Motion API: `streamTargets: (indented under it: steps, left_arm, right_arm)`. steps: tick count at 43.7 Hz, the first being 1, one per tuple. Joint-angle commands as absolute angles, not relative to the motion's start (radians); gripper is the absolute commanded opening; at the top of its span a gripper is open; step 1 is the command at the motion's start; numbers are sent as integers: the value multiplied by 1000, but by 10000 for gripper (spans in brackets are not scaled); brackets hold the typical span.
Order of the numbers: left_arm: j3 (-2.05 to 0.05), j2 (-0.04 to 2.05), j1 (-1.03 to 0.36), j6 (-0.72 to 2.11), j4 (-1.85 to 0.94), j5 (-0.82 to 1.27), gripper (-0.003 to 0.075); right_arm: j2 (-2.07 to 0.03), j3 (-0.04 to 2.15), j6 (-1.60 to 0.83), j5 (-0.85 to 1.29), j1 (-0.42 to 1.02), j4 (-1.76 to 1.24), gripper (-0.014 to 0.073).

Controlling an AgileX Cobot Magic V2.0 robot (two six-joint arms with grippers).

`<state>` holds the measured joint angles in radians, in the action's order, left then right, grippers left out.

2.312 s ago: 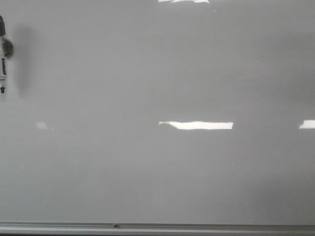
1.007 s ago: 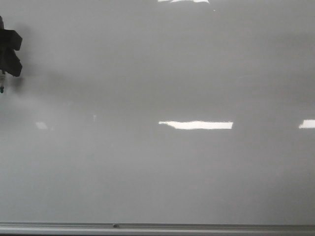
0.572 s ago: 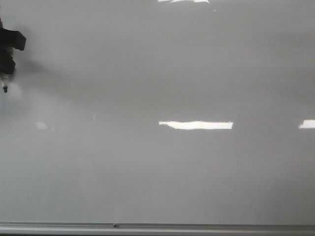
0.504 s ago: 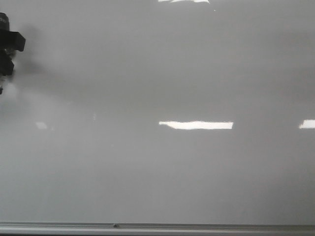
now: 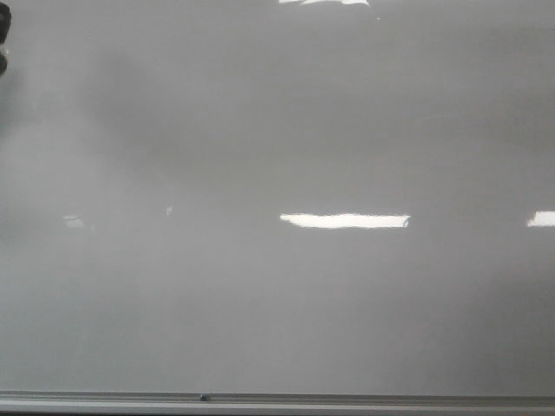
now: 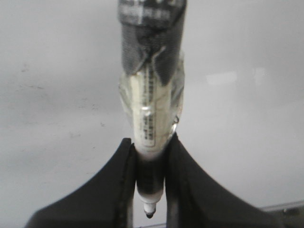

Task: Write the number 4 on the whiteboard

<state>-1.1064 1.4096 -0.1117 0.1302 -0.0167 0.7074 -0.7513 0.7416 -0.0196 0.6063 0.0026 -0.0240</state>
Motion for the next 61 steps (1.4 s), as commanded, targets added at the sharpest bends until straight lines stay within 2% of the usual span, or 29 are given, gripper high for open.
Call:
streamTargets:
  steps: [1, 7, 11, 27, 36, 48, 61]
  left_arm:
    - [-1198, 1360, -123, 252, -63, 846, -20]
    - [-1257, 1356, -164, 469, -201, 1050, -20]
    - [-1270, 1356, -217, 556, -265, 1096, -20]
    - [-1274, 1359, -578, 678, -239, 1068, -20]
    - [-1274, 1359, -733, 678, -183, 1064, -20]
    - [-1274, 1359, -816, 678, -174, 1064, -20]
    - [-1274, 1359, -818, 678, -174, 1064, -20]
  right_arm:
    - [-825, 845, -35, 660, 3, -35, 521]
    - [-934, 913, -113, 762, 36, -104, 521]
    - [-1011, 960, -204, 824, 66, -179, 521]
    - [-1175, 1112, -725, 949, 211, -506, 521]
    - [-1206, 1153, -1029, 1018, 359, -591, 521]
    - [-1209, 1183, -1083, 959, 541, -615, 521]
    - [-1223, 1183, -1083, 899, 598, -647, 521]
